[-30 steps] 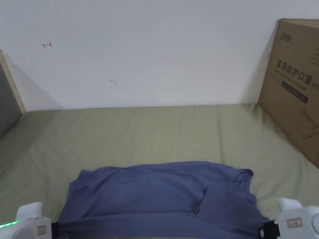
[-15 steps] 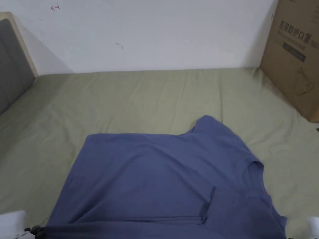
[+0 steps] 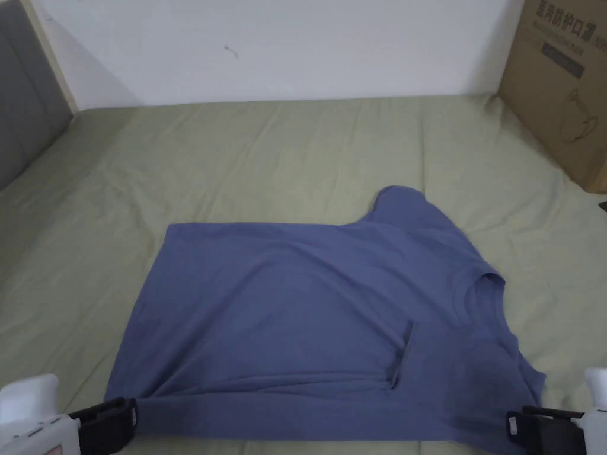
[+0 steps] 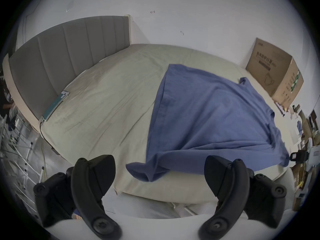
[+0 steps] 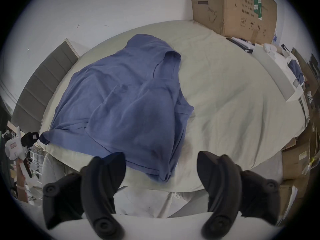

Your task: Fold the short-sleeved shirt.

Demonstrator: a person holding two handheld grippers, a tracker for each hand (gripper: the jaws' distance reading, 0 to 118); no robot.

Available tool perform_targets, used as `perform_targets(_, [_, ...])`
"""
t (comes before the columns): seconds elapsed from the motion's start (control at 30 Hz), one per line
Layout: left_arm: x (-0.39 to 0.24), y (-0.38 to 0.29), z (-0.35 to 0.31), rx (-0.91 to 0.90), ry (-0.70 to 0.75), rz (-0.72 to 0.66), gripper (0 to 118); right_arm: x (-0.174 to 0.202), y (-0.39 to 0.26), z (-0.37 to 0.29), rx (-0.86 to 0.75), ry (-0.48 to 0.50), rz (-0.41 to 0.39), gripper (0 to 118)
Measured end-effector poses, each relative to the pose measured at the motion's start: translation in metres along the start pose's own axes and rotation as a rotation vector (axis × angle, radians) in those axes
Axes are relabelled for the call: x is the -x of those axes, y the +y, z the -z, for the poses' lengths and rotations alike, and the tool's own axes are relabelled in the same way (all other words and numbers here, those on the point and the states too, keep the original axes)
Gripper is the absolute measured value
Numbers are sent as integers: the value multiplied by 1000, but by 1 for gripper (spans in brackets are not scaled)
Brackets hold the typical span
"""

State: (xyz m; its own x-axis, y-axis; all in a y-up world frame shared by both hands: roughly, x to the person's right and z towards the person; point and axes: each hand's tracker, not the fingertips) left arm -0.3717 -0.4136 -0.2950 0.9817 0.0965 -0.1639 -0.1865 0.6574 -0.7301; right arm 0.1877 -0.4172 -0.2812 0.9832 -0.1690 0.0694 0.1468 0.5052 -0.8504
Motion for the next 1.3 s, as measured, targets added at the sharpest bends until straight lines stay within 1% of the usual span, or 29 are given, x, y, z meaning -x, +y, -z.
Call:
perform_targets(0.07, [-10, -1, -16, -37, -26, 3, 104, 6, -2, -12, -31, -1, -16, 92])
perform_targets(0.1, [-14, -5, -29, -105, -60, 13, 103, 12, -3, -20, -53, -11, -29, 92])
perform_targets(0.13, [-16, -7, -37, -126, -85, 29, 97, 17, -4, -27, -68, -19, -39, 88])
perform_targets(0.17, [-21, -10, -41, -118, -94, 40, 86, 22, -6, -33, -91, -23, -46, 77])
perform_targets(0.2, [-25, -13, -46, -108, -76, 35, 67, 28, -9, -39, -117, -11, -59, 59])
perform_targets(0.23, [-29, -19, -49, -112, -68, 41, 37, 35, -11, -45, -127, -7, -74, 33])
perform_targets(0.27, [-31, -26, -48, -112, -54, 40, 15, 41, -14, -47, -141, -5, -77, 19])
perform_targets(0.3, [-34, -31, -45, -96, -27, 40, 0, 49, -18, -48, -153, -17, -81, 12])
perform_targets(0.33, [-34, -37, -41, -82, -24, 48, 0, 54, -22, -46, -148, -26, -80, 2])
perform_targets(0.37, [-32, -43, -37, -87, -28, 46, 0, 56, -24, -43, -135, -14, -70, 0])
perform_targets(0.43, [-25, -49, -30, -15, -29, 6, 0, 58, -27, -37, -116, 23, -26, 0])
perform_targets(0.57, [-14, -46, -29, -64, 42, 7, 0, 62, -27, -28, -95, 6, -63, 0])
perform_targets(0.6, [-11, -42, -28, -81, 66, 24, 4, 61, -26, -26, -89, 10, -59, 0])
perform_targets(0.67, [-6, -34, -18, -64, 69, 43, 55, 54, -24, -22, -73, 33, -24, 0])
perform_targets(0.7, [-2, -28, -11, -54, 58, 46, 70, 50, -24, -20, -68, 30, -6, 0])
perform_targets(0.73, [0, -25, -5, -53, 38, 42, 73, 47, -24, -19, -65, 26, -1, 0])
perform_targets(0.83, [7, -13, 18, -15, 7, 21, 73, 39, -25, -17, -58, 5, 2, 0])
perform_targets(0.93, [9, -6, 35, -17, 61, 33, 72, 31, -27, -17, -43, 1, 29, 0])
perform_targets(0.97, [13, -4, 37, -10, 54, 22, 64, 28, -27, -17, -37, 2, 43, 0])
perform_targets(1.0, [14, -3, 40, 11, 20, -9, 41, 26, -27, -16, -33, 1, 51, 0])
perform_targets(1.03, [14, -4, 43, 18, -23, -28, 2, 24, -27, -15, -30, -1, 54, 0])
perform_targets(1.07, [13, -4, 47, 43, -51, -40, 2, 22, -27, -13, -24, -11, 58, 0])
perform_targets(1.1, [13, -5, 49, 54, -47, -20, 2, 21, -26, -9, -13, -43, 65, 1])
perform_targets(1.13, [11, -5, 50, 74, -43, -1, 2, 19, -24, -6, 1, -84, 69, 11])
perform_targets(1.17, [8, -5, 49, 67, -31, 13, 2, 18, -23, -2, 16, -121, 66, 33])
perform_targets(1.2, [5, -4, 47, 57, -16, 19, 2, 17, -21, 3, 27, -151, 48, 70])
perform_targets(1.23, [3, -4, 41, 52, -16, 15, 2, 16, -19, 8, 34, -161, 28, 95])
perform_targets(1.27, [2, -3, 40, 50, -13, 9, 2, 12, -17, 14, 48, -176, 11, 103])
perform_targets(1.3, [2, -1, 39, 53, -11, -3, 2, 10, -15, 17, 44, -177, 9, 102])
